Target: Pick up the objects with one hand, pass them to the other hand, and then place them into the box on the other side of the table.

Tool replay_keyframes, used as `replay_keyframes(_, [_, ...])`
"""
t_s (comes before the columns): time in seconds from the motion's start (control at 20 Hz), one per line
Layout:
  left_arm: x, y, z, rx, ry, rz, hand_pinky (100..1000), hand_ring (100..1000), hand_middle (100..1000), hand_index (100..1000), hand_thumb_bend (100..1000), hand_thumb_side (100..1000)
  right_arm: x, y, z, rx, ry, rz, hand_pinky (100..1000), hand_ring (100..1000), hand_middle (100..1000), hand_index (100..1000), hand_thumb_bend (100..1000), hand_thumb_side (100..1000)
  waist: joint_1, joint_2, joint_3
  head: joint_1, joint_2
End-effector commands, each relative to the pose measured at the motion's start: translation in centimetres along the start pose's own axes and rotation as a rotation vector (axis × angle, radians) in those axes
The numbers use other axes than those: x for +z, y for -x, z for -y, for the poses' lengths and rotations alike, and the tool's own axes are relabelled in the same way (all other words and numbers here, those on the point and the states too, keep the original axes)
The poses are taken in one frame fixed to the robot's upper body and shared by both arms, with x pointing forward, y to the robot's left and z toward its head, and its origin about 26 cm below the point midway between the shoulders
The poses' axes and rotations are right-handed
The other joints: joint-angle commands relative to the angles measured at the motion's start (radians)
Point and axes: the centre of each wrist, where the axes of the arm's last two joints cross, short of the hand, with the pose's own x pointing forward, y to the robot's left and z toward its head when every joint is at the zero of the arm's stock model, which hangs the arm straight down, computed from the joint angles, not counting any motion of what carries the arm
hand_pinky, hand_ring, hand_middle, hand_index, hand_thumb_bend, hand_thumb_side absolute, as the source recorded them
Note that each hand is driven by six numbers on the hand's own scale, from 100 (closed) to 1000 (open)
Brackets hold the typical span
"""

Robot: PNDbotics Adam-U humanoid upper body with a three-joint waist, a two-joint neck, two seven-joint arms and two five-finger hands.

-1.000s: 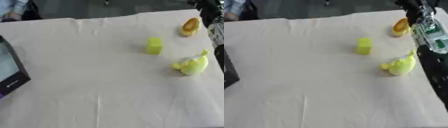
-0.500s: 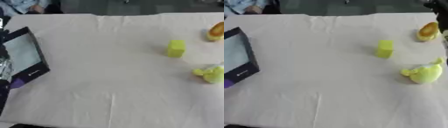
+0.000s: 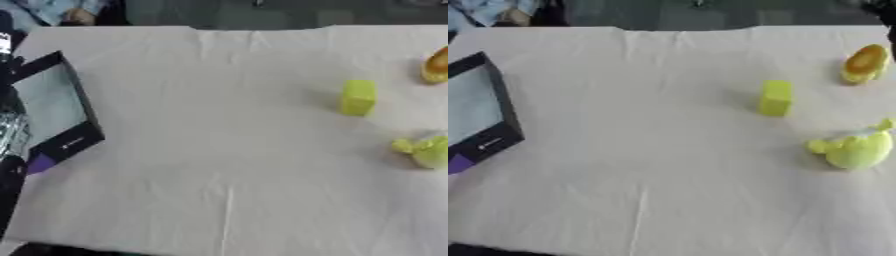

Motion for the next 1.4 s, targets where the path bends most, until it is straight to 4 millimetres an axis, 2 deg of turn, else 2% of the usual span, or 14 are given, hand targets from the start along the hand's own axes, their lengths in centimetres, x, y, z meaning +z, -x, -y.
replay_keyframes(0.05, [-0.6,-1.3,-0.3,-0.001,0.000,0.041,833,872,901,929,884,622,-0.1,-1.6,1.1,0.051,-0.004,0.036,891,933,895,912,471,446,-0.007,-0.006,-0.001,-0.011,0.006])
replay_keyframes(0.4, [-0.7,-1.5,-0.4,-0.009,0.000,0.050,833,862,900,928,884,621,0.5,-2.6,2.1,0.143,-0.048,0.034,892,933,895,913,475,445,-0.019,-0.007,-0.001,-0.058,0.006])
replay_keyframes(0.7, [-0.7,-1.6,-0.5,-0.009,-0.005,0.053,833,856,899,928,886,620,1.4,-3.8,2.6,0.258,-0.108,0.050,898,935,897,915,483,443,-0.020,-0.005,-0.003,-0.065,0.006])
replay_keyframes(1.1, [-0.7,-1.6,-0.8,-0.027,-0.004,0.053,832,855,898,928,888,619,2.8,-7.6,2.7,0.593,-0.340,0.080,918,947,907,916,517,381,-0.029,-0.008,-0.008,-0.060,0.006])
replay_keyframes(1.4, [-0.7,-1.7,-1.2,-0.041,-0.008,0.056,832,854,897,928,889,617,4.1,-10.5,2.8,0.799,-0.558,0.089,933,951,909,919,486,350,-0.034,-0.014,-0.014,-0.060,0.006])
